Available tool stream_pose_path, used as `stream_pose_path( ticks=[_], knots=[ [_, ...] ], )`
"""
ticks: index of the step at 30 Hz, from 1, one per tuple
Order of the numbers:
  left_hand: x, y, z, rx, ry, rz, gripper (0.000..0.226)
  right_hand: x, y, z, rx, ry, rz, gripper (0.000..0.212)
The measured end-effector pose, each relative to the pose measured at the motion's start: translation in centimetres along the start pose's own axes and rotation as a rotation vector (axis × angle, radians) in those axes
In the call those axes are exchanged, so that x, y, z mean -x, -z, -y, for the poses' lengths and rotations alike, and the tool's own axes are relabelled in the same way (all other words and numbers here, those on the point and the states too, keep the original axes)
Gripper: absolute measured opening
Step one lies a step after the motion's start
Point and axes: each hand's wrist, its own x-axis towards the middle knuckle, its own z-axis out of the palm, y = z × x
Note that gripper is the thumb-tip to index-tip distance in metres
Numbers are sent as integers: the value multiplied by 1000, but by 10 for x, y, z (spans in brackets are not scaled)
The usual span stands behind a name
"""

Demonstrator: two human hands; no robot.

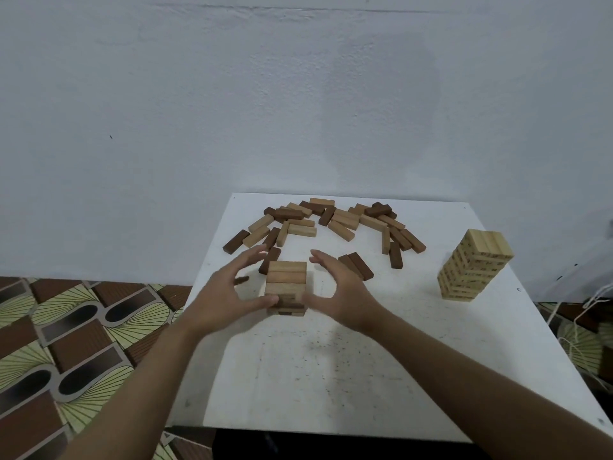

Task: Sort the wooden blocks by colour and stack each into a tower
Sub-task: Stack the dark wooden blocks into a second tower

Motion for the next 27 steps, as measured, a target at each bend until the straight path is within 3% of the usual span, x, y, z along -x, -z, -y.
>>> stream_pose_path(
  ticks=[3, 7, 10, 17, 27],
  knots=[
    [-22, 15, -8, -197, -28, 164, 95, -10, 11, 6, 155, 54, 161, 101],
    [-43, 19, -16, -391, -44, 311, 109, -23, 18, 16, 293, 66, 236, 106],
    [-51, 15, -23, -418, -79, 336, 102, -32, 17, 18, 326, 38, 251, 103],
    [-61, 6, -25, -426, -117, 390, 82, -37, 19, 24, 326, 85, 245, 74],
    [-63, 2, -20, -444, -132, 392, 83, -35, 19, 23, 289, 83, 244, 72]
  ],
)
